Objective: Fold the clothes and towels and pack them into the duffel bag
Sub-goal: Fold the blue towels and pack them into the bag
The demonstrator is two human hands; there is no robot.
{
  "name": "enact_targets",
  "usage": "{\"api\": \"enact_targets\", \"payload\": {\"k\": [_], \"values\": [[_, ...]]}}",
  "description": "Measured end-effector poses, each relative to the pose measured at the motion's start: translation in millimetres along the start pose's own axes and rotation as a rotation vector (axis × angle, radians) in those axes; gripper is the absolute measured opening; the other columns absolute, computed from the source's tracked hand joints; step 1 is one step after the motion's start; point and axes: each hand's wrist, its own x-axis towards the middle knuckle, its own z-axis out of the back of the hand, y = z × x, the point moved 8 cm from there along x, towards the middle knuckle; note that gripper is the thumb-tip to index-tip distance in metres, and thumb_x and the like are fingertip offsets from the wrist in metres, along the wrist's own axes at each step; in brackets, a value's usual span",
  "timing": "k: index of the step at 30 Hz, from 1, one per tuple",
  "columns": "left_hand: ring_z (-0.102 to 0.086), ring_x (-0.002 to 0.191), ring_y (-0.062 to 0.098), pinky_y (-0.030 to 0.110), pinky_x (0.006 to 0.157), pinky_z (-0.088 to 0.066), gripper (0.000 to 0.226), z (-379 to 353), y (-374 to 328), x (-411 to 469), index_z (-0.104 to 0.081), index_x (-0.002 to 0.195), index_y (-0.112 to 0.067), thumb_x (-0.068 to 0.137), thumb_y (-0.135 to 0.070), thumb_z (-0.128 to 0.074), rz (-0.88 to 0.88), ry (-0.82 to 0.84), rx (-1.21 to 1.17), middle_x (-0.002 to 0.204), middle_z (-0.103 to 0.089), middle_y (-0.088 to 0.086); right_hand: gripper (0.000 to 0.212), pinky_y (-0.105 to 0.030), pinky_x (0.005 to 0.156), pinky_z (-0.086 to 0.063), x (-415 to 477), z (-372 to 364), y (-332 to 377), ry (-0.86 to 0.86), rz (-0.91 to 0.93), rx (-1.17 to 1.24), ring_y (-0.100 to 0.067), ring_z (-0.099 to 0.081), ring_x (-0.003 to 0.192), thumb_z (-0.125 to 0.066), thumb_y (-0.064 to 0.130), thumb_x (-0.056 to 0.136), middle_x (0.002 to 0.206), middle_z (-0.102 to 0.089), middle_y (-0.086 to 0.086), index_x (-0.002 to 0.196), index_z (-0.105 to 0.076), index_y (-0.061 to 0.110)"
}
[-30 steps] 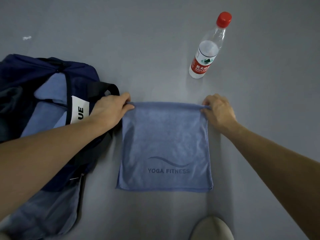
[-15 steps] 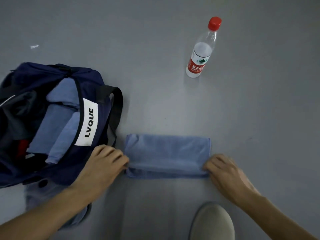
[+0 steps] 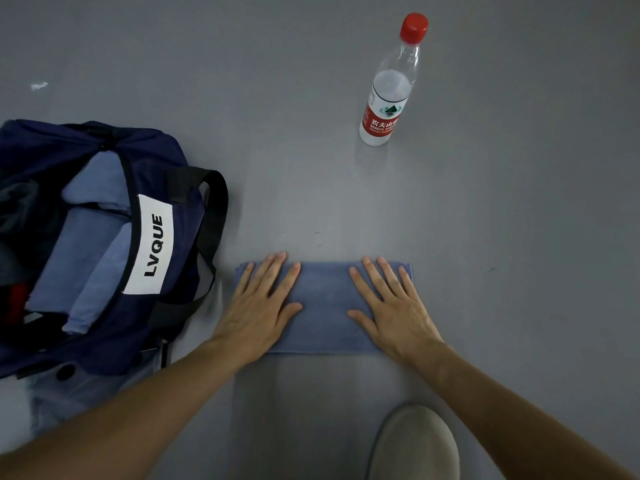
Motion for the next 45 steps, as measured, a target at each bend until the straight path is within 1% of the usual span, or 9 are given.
{"api": "enact_targets", "payload": {"k": [5, 10, 16, 22, 27, 33, 38, 41, 45], "values": [[-0.011, 0.153, 0.029, 0.049, 0.123, -0.008, 0.067, 1, 32, 4, -0.013, 0.160, -0.025, 0.102, -0.059, -0.014, 0.130, -0.049, -0.051, 0.167, -0.012, 0.007, 0.071, -0.056, 0.121, -0.016, 6, 2, -9, -0.026, -0.010, -0.020, -0.031, -0.017, 0.152, -0.023, 0.060, 0.101, 0.165, -0.021, -0.008, 0.158, -0.023, 0.018], [-0.063, 0.106, 0.037, 0.047, 0.093, -0.050, 0.045, 44, 47, 9, -0.061, 0.133, -0.011, 0.096, -0.023, -0.039, 0.007, -0.217, -0.123, 0.124, -0.063, 0.012, 0.053, -0.054, 0.111, -0.036, 12, 23, -20, -0.172, -0.003, 0.047, -0.033, -0.047, 0.135, -0.033, 0.039, 0.102, 0.149, -0.048, -0.012, 0.147, -0.046, 0.015], [-0.059, 0.101, 0.024, 0.039, 0.087, -0.047, 0.018, 54, 65, 26, -0.063, 0.111, -0.022, 0.093, -0.024, -0.063, 0.055, 0.015, -0.212, 0.106, -0.065, -0.001, 0.035, -0.043, 0.094, -0.038, 27, 44, -68, -0.071, -0.165, 0.173, -0.030, -0.055, 0.107, -0.066, 0.026, 0.090, 0.114, -0.062, -0.001, 0.124, -0.062, 0.024], [-0.053, 0.089, 0.026, 0.045, 0.073, -0.048, 0.005, 100, 77, 33, -0.060, 0.096, -0.012, 0.096, -0.018, -0.059, 0.183, -0.342, -0.208, 0.097, -0.058, 0.006, 0.008, -0.045, 0.078, -0.046, 25, 67, -80, -0.265, -0.191, 0.275, -0.031, -0.053, 0.084, -0.063, 0.014, 0.089, 0.090, -0.061, -0.003, 0.096, -0.065, 0.014], [-0.049, 0.081, 0.034, 0.045, 0.069, -0.044, 0.008, 98, 69, 4, -0.058, 0.086, -0.006, 0.093, -0.008, -0.061, 0.101, -0.509, -0.092, 0.094, -0.058, 0.013, 0.015, -0.041, 0.071, -0.040, -11, 85, -49, -0.468, -0.083, 0.136, -0.029, -0.051, 0.079, -0.058, 0.001, 0.085, 0.087, -0.058, -0.003, 0.094, -0.065, 0.012], [-0.056, 0.097, 0.037, 0.046, 0.073, -0.042, 0.011, 49, 55, -57, -0.065, 0.090, -0.008, 0.086, -0.012, -0.056, -0.103, -0.406, 0.134, 0.107, -0.063, 0.011, 0.014, -0.042, 0.076, -0.043, -58, 56, -10, -0.432, 0.151, 0.040, -0.033, -0.057, 0.084, -0.063, 0.009, 0.082, 0.089, -0.064, -0.008, 0.093, -0.071, 0.011], [-0.056, 0.100, 0.033, 0.044, 0.079, -0.040, 0.031, 52, 28, -65, -0.064, 0.100, -0.014, 0.080, -0.033, -0.051, 0.019, -0.235, 0.104, 0.114, -0.060, 0.007, 0.026, -0.041, 0.073, -0.050, -58, 40, -2, -0.254, 0.156, 0.057, -0.030, -0.062, 0.084, -0.053, 0.035, 0.089, 0.091, -0.067, -0.006, 0.092, -0.070, 0.015], [-0.056, 0.104, 0.032, 0.045, 0.085, -0.046, 0.041, 58, -16, -63, -0.062, 0.119, -0.011, 0.090, -0.035, -0.047, 0.083, -0.256, -0.069, 0.124, -0.059, 0.009, 0.023, -0.044, 0.076, -0.053, -50, 58, 7, -0.323, 0.231, 0.111, -0.032, -0.061, 0.090, -0.051, 0.026, 0.095, 0.100, -0.066, -0.007, 0.099, -0.071, 0.015], [-0.009, 0.154, 0.029, 0.046, 0.123, -0.021, 0.077, 0, -38, -57, -0.005, 0.160, -0.021, 0.096, -0.062, -0.018, 0.532, -0.121, -0.573, 0.167, -0.008, 0.008, 0.053, -0.045, 0.097, -0.047, -37, 34, 14, -0.165, 0.304, 0.057, -0.036, -0.052, 0.126, -0.057, 0.016, 0.085, 0.144, -0.049, -0.016, 0.137, -0.057, 0.024]]}}
